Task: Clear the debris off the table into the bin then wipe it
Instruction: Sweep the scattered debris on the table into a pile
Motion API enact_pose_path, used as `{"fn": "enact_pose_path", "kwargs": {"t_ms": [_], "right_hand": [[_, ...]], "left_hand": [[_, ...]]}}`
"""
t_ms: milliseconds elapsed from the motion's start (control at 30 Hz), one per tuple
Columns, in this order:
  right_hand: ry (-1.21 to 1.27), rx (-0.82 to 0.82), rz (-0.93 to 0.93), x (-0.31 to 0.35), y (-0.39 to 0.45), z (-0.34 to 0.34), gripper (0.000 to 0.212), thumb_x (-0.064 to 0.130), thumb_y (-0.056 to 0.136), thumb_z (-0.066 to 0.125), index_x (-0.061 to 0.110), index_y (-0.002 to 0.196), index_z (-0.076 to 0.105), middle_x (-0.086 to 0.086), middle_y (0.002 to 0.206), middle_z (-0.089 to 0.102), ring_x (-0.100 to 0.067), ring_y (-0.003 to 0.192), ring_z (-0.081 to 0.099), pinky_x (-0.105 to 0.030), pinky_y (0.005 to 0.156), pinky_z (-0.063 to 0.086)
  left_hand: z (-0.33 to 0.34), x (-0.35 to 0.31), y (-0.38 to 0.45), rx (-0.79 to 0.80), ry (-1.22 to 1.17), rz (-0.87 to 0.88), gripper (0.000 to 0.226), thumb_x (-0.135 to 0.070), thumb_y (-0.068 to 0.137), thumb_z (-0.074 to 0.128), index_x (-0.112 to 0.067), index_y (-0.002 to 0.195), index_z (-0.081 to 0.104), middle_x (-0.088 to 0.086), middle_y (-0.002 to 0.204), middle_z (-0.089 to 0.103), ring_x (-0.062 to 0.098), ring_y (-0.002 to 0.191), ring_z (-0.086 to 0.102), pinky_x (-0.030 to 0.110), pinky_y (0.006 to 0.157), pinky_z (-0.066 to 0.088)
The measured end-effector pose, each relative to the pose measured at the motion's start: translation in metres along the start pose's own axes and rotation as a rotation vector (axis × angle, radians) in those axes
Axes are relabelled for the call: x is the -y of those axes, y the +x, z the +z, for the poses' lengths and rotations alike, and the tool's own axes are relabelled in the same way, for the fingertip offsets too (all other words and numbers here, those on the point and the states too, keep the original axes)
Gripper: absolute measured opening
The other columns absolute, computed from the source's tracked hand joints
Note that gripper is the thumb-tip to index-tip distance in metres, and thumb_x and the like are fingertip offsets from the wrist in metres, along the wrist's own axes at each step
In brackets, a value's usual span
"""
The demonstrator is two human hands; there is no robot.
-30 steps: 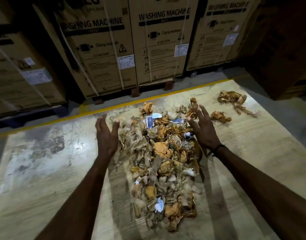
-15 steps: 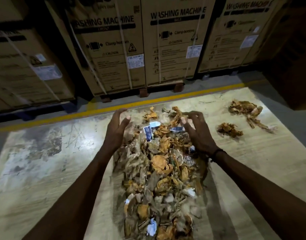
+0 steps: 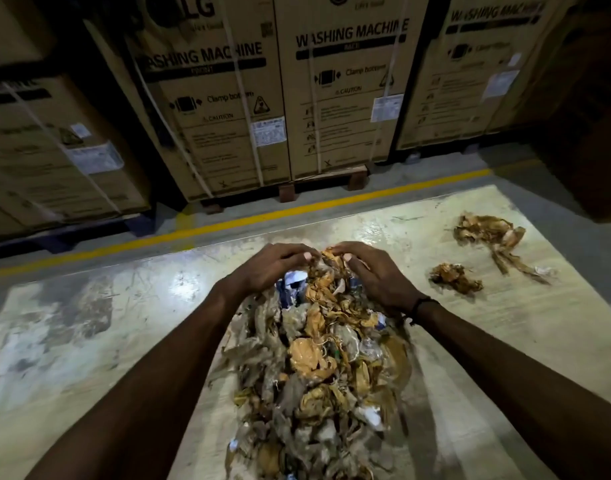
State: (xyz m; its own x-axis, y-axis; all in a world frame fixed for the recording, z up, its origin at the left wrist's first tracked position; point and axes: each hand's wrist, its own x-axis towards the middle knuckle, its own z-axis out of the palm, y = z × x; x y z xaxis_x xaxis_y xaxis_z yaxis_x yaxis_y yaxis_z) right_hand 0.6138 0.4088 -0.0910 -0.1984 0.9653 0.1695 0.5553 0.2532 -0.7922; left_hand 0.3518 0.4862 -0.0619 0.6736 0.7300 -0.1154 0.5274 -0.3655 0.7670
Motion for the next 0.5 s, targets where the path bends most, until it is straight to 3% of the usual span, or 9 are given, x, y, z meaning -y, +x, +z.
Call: {"fn": "enact_pose_path", "kwargs": {"t_ms": [67,167,233,333,433,500], "right_hand": [[-0.017,-0.081,0.000,-0.003,0.003,-0.011,0.035,0.034,0.106,0.042,0.020,0.124,0.068,0.002,0.127,0.063,-0.013,0.121,0.059,-0.031,0.102,0.047],[-0.042,-0.068,0.057,-0.013,0.012,-0.022,0.043,0.037,0.105,0.040,0.014,0.131,0.064,-0.003,0.137,0.060,-0.017,0.127,0.056,-0.035,0.107,0.044],[-0.049,0.044,0.095,-0.017,0.015,-0.022,0.049,0.038,0.106,0.039,0.010,0.142,0.059,-0.006,0.147,0.057,-0.018,0.135,0.052,-0.035,0.115,0.039],[-0.068,0.133,0.039,-0.019,0.012,-0.018,0.046,0.033,0.109,0.038,0.012,0.146,0.056,-0.006,0.147,0.059,-0.018,0.134,0.055,-0.019,0.112,0.037],[-0.041,0.120,0.003,-0.012,-0.003,-0.020,0.039,0.029,0.111,0.039,0.015,0.140,0.061,-0.001,0.128,0.070,-0.010,0.110,0.066,-0.020,0.094,0.046],[-0.031,0.100,0.033,-0.010,-0.014,-0.024,0.035,0.032,0.111,0.039,0.020,0.135,0.062,-0.001,0.103,0.073,-0.016,0.083,0.066,-0.032,0.076,0.048]], "left_hand": [[-0.008,-0.004,0.003,-0.089,0.021,0.063,0.032,-0.044,0.106,0.049,-0.030,0.118,0.075,-0.013,0.121,0.074,0.006,0.112,0.067,0.034,0.099,0.051],[-0.014,-0.010,0.017,-0.187,0.112,0.086,0.027,-0.048,0.105,0.048,-0.035,0.118,0.068,-0.013,0.108,0.071,0.006,0.096,0.065,0.034,0.085,0.050],[-0.009,-0.014,0.028,-0.125,0.190,0.057,0.032,-0.051,0.105,0.047,-0.037,0.130,0.061,-0.012,0.111,0.067,0.008,0.094,0.064,0.032,0.082,0.048],[0.005,-0.014,0.041,-0.008,0.210,-0.068,0.050,-0.053,0.104,0.046,-0.023,0.143,0.057,0.000,0.119,0.068,0.020,0.110,0.065,0.033,0.088,0.045],[0.016,-0.007,0.037,0.034,0.246,-0.029,0.059,-0.056,0.102,0.034,-0.015,0.128,0.069,0.009,0.123,0.063,0.021,0.117,0.054,0.034,0.102,0.040],[0.018,-0.003,0.031,0.022,0.171,-0.020,0.052,-0.049,0.107,0.038,-0.014,0.117,0.075,0.008,0.115,0.057,0.017,0.113,0.050,0.033,0.104,0.037]]}}
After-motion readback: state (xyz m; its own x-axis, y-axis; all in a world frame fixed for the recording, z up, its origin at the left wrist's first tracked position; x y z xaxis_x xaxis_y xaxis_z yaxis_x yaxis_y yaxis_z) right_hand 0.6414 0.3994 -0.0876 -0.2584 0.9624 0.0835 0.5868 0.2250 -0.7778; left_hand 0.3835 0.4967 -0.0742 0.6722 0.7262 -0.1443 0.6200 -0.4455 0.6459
